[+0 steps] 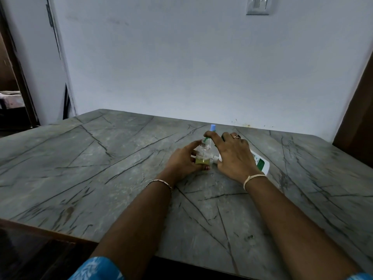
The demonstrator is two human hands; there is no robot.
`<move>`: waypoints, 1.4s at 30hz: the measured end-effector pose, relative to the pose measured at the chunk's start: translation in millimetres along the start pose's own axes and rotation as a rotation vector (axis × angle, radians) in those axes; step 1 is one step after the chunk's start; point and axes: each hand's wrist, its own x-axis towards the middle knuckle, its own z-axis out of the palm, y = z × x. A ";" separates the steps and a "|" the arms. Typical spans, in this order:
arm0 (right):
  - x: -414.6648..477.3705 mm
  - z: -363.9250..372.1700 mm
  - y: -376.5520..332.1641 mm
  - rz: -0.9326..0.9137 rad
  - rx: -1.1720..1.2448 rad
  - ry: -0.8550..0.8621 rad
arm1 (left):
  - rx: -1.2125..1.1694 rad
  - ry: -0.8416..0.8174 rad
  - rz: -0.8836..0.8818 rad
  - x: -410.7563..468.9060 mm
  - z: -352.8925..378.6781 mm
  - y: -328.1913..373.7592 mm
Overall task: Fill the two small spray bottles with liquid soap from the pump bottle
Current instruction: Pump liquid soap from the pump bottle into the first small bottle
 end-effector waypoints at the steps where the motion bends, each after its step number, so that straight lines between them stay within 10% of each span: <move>1: -0.7 -0.5 0.5 -0.001 -0.002 -0.009 | -0.005 0.001 0.000 0.0 0.1 -0.2; 42: 3.3 0.8 -7.0 0.055 0.039 0.005 | 0.027 -0.002 -0.002 1.1 1.3 -1.0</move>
